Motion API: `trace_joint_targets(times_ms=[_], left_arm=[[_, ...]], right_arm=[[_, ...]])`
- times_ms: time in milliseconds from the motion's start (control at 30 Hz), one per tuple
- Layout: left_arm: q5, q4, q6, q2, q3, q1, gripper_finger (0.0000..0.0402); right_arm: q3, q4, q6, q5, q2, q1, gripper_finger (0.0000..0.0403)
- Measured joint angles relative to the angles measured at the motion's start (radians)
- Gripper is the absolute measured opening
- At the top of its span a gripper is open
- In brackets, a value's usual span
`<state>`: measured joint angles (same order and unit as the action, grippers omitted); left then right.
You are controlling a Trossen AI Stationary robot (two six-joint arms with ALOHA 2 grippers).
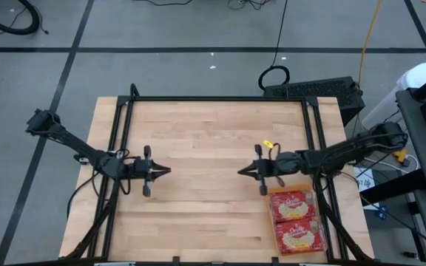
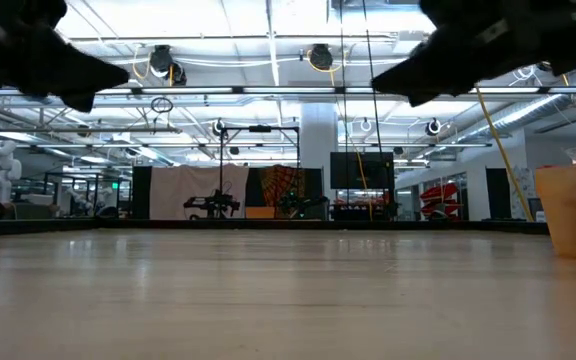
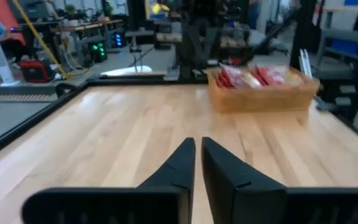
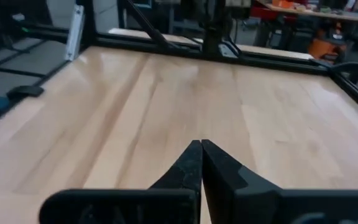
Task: Sort popcorn bags into baskets
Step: Return to Home Position
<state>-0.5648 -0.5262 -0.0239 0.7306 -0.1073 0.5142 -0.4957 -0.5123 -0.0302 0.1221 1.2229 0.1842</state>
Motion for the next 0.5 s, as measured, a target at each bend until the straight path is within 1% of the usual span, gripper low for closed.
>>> trace_joint_targets(times_ms=[200, 400, 500], left_arm=[[0.038, 0.0, 0.037, -0.068, 0.049, 0.005, 0.0004], [0.05, 0.006, 0.024, -0.127, 0.077, 0.005, 0.0019], [0.051, 0.046, 0.028, -0.15, 0.078, 0.005, 0.0015]], right_arm=[[0.129, -0.013, -0.006, -0.023, -0.16, 0.001, 0.0], [0.267, -0.052, 0.003, -0.023, -0.348, 0.001, 0.0], [0.321, -0.049, -0.014, -0.023, -0.428, 0.001, 0.0]])
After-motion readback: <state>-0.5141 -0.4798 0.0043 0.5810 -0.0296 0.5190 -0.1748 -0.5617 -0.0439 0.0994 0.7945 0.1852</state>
